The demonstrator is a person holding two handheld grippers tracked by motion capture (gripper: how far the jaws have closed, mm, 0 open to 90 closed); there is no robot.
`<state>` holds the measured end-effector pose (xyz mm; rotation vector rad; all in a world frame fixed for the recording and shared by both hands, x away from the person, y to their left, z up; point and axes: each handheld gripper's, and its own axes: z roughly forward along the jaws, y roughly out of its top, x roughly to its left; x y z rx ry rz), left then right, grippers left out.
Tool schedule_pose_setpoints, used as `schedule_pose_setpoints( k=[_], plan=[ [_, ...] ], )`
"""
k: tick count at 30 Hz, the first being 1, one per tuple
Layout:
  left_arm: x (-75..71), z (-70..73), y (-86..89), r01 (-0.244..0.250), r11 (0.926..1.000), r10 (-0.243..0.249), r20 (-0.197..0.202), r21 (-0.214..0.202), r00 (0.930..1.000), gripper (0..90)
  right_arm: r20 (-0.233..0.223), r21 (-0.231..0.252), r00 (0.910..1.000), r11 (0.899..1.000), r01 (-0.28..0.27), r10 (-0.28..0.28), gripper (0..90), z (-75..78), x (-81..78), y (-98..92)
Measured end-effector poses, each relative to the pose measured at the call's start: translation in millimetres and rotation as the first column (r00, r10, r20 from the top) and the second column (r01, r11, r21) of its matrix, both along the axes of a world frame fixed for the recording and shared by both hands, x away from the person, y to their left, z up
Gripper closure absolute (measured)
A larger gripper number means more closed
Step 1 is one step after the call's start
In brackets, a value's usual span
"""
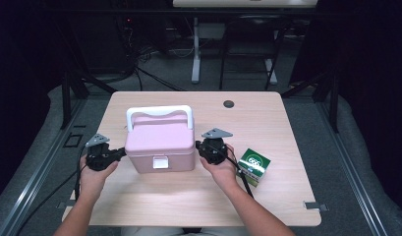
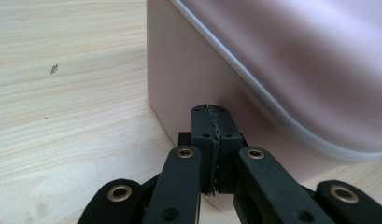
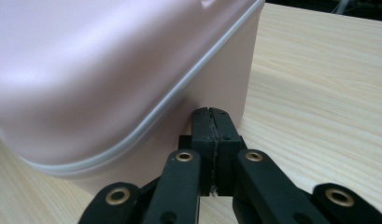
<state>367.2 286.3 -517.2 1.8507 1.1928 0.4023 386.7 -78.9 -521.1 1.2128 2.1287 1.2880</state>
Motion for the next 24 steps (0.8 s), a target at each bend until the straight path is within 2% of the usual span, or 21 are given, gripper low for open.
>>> schedule_pose_setpoints(
  k=[6, 15, 21, 24],
  plan=[
    [-0.5, 0.6, -0.6, -0.007, 1.0, 0.007, -0.01, -0.004, 0.9999, 90.0, -0.013, 0.018, 0.9999, 1.0, 0.0, 0.0, 90.0, 0.9, -1.0, -0.9],
    [-5.1, 2.1, -6.6, -0.005, 0.9999, 0.005, -0.014, 0.01, 0.9999, 90.0, -0.007, -0.002, 0.9999, 1.0, -0.013, 0.013, 90.0, 6.1, -8.2, -5.5],
    [-13.0, 2.9, -18.0, 0.04, 0.9992, -0.04, -0.025, 0.007, 0.9989, 90.0, -0.014, 0.005, 0.9998, 1.0, -0.011, 0.011, 90.0, 6.3, -19.8, -18.9],
    [-18.0, 4.1, -26.9, 0.066, 0.9976, -0.065, -0.028, 0.019, 0.9975, 90.0, -0.025, -0.003, 0.9997, 1.0, -0.008, 0.008, 90.0, 7.9, -28.6, -29.2]
  ],
)
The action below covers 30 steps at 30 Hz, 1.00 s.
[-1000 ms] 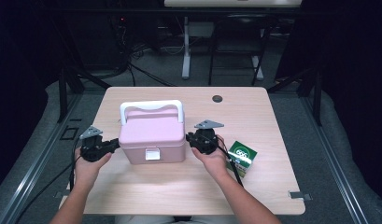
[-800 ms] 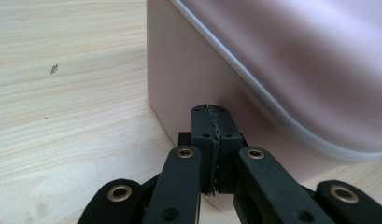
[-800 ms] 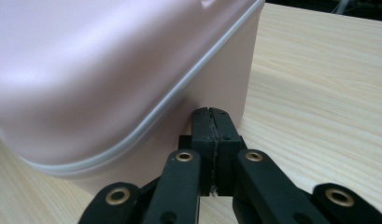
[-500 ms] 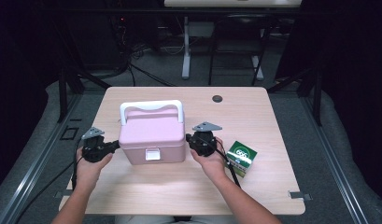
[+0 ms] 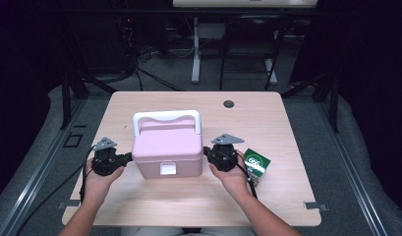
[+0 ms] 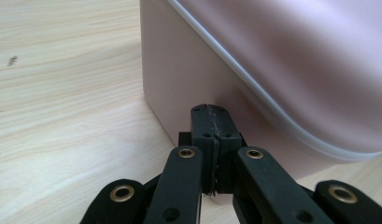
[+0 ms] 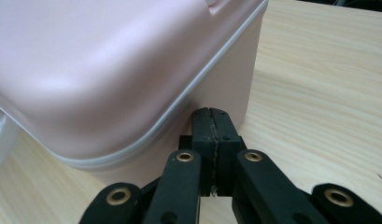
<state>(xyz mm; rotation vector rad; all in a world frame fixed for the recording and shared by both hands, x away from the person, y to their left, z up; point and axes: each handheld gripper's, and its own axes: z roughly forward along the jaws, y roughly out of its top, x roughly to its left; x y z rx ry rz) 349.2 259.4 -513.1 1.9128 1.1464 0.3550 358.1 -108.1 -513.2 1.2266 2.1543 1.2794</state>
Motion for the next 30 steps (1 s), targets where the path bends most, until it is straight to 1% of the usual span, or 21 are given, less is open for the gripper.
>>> schedule_pose_setpoints(
  k=[1, 2, 4, 6, 7, 8, 9, 10, 14, 15, 17, 22, 27, 28, 30],
  plan=[
    [-3.7, 0.7, -6.5, 0.013, 0.9999, -0.013, 0.001, 0.009, 0.9999, 90.0, -0.001, -0.01, 1.0, 1.0, 0.001, -0.001, 90.0, 1.0, -6.3, -5.4],
    [-3.7, 0.7, -6.5, 0.013, 0.9999, -0.013, 0.001, 0.009, 0.9999, 90.0, -0.001, -0.01, 1.0, 1.0, 0.001, -0.001, 90.0, 1.0, -6.3, -5.4],
    [-7.6, 0.8, -12.5, 0.024, 0.9996, -0.024, 0.003, 0.014, 0.9997, 90.0, 0.001, -0.022, 1.0, 1.0, -0.003, 0.003, 90.0, 1.9, -13.6, -12.1],
    [-11.9, 1.2, -18.0, 0.037, 0.9993, -0.037, -0.004, 0.01, 0.9993, 90.0, -0.002, -0.03, 1.0, 1.0, -0.002, 0.002, 90.0, 2.7, -21.3, -17.7],
    [-13.5, 1.3, -19.5, 0.043, 0.999, -0.043, -0.005, 0.012, 0.9991, 90.0, -0.004, -0.038, 1.0, 0.999, -0.003, 0.003, 90.0, 3.4, -28.7, -23.2],
    [-17.9, 1.8, -22.9, 0.058, 0.9983, -0.058, -0.01, 0.01, 0.9983, 90.0, -0.001, -0.04, 1.0, 0.999, -0.003, 0.003, 90.0, 3.4, -32.3, -25.5],
    [-17.9, 1.8, -22.9, 0.058, 0.9983, -0.058, -0.01, 0.01, 0.9983, 90.0, -0.001, -0.04, 1.0, 0.999, -0.003, 0.003, 90.0, 3.4, -32.3, -25.5],
    [-20.9, 2.3, -24.4, 0.066, 0.9977, -0.066, -0.017, 0.011, 0.9977, 90.0, 0.0, -0.041, 1.0, 0.999, -0.005, 0.005, 90.0, 3.4, -35.7, -27.7],
    [-29.4, 3.0, -28.4, 0.083, 0.9964, -0.083, -0.021, 0.016, 0.9963, 90.0, -0.004, -0.039, 0.9999, 0.999, -0.014, 0.014, 90.0, 3.5, -50.2, -35.8],
    [-31.5, 3.0, -28.9, 0.087, 0.996, -0.087, -0.019, 0.018, 0.9961, 90.0, -0.004, -0.039, 0.9999, 0.999, -0.014, 0.014, 90.0, 3.5, -50.2, -35.8],
    [-36.4, 2.8, -29.9, 0.09, 0.9958, -0.09, -0.018, 0.018, 0.9958, 90.0, -0.008, -0.043, 0.9998, 0.999, -0.019, 0.019, 90.0, 4.2, -55.1, -37.9],
    [-40.8, 1.7, -30.2, 0.097, 0.9952, -0.097, -0.027, 0.008, 0.9949, 90.0, -0.012, -0.043, 0.9996, 0.999, -0.025, 0.025, 90.0, 4.6, -61.9, -39.8],
    [-43.2, 0.8, -31.1, 0.105, 0.9944, -0.105, -0.038, -0.012, 0.9937, 90.0, -0.012, -0.045, 0.9995, 0.999, -0.03, 0.029, 90.0, 4.8, -66.0, -42.6],
    [-44.1, 0.5, -31.4, 0.107, 0.994, -0.107, -0.044, -0.023, 0.9932, 90.0, -0.013, -0.044, 0.9995, 0.999, -0.029, 0.028, 90.0, 4.7, -66.1, -43.3],
    [-44.9, 0.2, -31.8, 0.108, 0.9937, -0.109, -0.047, -0.032, 0.9929, 90.0, -0.016, -0.042, 0.9997, 0.999, -0.021, 0.021, 90.0, 4.9, -66.5, -44.5]
  ],
)
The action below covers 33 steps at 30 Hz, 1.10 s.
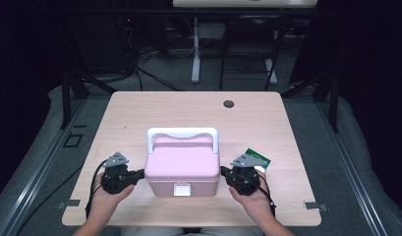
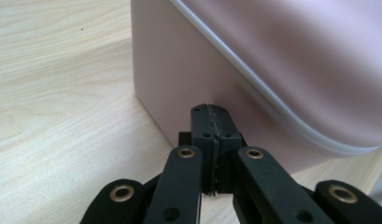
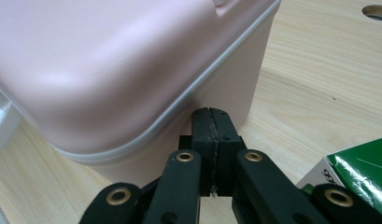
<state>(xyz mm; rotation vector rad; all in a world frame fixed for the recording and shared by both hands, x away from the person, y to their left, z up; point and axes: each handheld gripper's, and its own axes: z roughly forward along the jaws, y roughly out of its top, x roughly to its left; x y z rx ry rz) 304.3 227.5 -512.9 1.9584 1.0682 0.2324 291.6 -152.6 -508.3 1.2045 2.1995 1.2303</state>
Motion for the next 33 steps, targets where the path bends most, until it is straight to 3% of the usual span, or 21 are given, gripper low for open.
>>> schedule_pose_setpoints(
  k=[8, 23, 26, 30, 31, 33],
  plan=[
    [-4.1, 2.3, -3.3, 0.012, 0.9995, -0.012, 0.002, 0.031, 0.9999, 90.0, -0.004, -0.005, 1.0, 1.0, 0.001, -0.001, 90.0, 1.0, -4.2, -1.7],
    [-8.7, 1.3, -2.6, 0.033, 0.9995, -0.033, -0.024, -0.004, 0.9992, 90.0, -0.021, -0.001, 0.9995, 1.0, -0.023, 0.023, 90.0, 2.5, -15.5, -7.4],
    [-8.4, -0.1, -0.6, 0.04, 0.9987, -0.042, -0.042, -0.032, 0.9983, 90.0, -0.018, 0.0, 0.9996, 1.0, -0.022, 0.022, 90.0, 2.2, -15.9, -8.0],
    [-4.5, -0.4, 3.5, 0.043, 0.9987, -0.044, -0.047, -0.029, 0.9979, 77.2, -0.014, -0.001, 0.9997, 1.0, -0.022, 0.022, 82.3, 1.9, -13.0, -10.9],
    [-0.6, 0.7, 6.9, 0.051, 0.9975, -0.054, -0.051, -0.049, 0.9972, 76.2, -0.037, 0.008, 0.9988, 0.999, -0.031, 0.031, 78.1, 2.8, -9.4, -14.2],
    [1.1, 2.9, 7.8, 0.055, 0.9973, -0.058, -0.05, -0.048, 0.997, 75.5, -0.045, 0.014, 0.9983, 0.999, -0.035, 0.036, 76.4, 3.2, -7.9, -15.5]
  ],
)
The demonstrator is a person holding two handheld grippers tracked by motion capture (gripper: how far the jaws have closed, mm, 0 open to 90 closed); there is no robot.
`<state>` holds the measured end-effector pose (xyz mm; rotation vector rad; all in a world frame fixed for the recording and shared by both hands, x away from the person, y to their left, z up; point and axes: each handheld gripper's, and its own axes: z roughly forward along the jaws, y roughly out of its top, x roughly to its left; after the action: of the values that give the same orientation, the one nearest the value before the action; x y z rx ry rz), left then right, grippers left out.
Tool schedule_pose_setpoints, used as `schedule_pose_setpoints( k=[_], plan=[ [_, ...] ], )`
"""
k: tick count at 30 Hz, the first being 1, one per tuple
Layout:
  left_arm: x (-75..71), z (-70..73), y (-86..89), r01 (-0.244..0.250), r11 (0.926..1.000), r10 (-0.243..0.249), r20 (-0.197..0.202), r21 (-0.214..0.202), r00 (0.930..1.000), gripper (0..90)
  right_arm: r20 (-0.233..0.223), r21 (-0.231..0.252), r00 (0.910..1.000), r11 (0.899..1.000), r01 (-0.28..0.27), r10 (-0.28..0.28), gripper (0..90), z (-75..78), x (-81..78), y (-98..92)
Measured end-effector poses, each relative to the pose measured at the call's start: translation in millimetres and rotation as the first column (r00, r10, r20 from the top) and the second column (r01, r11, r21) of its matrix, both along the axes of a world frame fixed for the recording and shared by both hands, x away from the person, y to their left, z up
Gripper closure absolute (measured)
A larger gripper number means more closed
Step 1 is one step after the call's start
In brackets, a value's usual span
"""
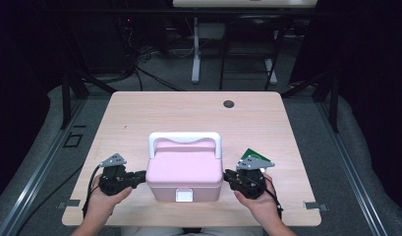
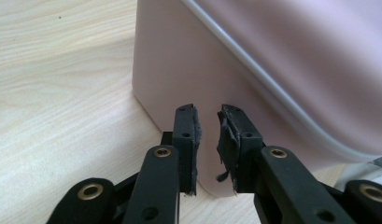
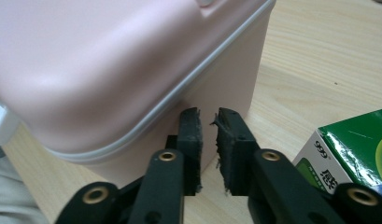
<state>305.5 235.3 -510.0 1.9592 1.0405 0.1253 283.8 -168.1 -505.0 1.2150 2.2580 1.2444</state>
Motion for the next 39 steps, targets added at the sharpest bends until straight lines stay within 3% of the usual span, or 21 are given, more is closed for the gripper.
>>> schedule_pose_setpoints(
  k=[3, 10, 17, 20, 25, 34, 39],
  plan=[
    [3.5, 9.5, 1.9, -0.009, 0.9995, 0.008, 0.025, 0.032, 0.9997, 71.2, -0.011, 0.016, 0.9998, 1.0, -0.015, 0.015, 72.5, 5.0, 4.9, -4.6],
    [10.2, 39.9, 11.3, 0.011, 0.9968, -0.016, 0.06, 0.08, 0.998, 64.6, 0.007, -0.023, 0.9992, 0.999, -0.04, 0.04, 64.4, 32.4, 16.3, -10.2],
    [15.6, 64.8, 13.0, 0.03, 0.9973, -0.036, 0.08, 0.067, 0.9962, 60.1, 0.013, 0.006, 0.9973, 0.997, -0.072, 0.072, 59.8, 55.2, 26.1, -12.0],
    [20.1, 75.0, 8.2, 0.045, 0.9977, -0.049, 0.08, 0.05, 0.9956, 57.4, 0.006, 0.043, 0.9949, 0.994, -0.1, 0.1, 57.8, 68.6, 32.3, -11.0],
    [26.4, 78.3, -2.6, 0.068, 0.9965, -0.072, 0.081, 0.048, 0.9941, 54.2, -0.009, 0.066, 0.9916, 0.99, -0.128, 0.129, 55.8, 72.7, 41.1, -6.7],
    [38.5, 70.3, -19.5, 0.081, 0.9961, -0.083, 0.051, 0.034, 0.9953, 53.4, -0.035, 0.089, 0.9847, 0.982, -0.167, 0.171, 55.2, 66.5, 52.8, 4.0],
    [39.4, 69.8, -23.4, 0.1, 0.9943, -0.102, 0.055, 0.037, 0.9932, 59.9, -0.022, 0.076, 0.9847, 0.982, -0.171, 0.173, 58.2, 66.0, 53.5, 6.8]
  ],
)
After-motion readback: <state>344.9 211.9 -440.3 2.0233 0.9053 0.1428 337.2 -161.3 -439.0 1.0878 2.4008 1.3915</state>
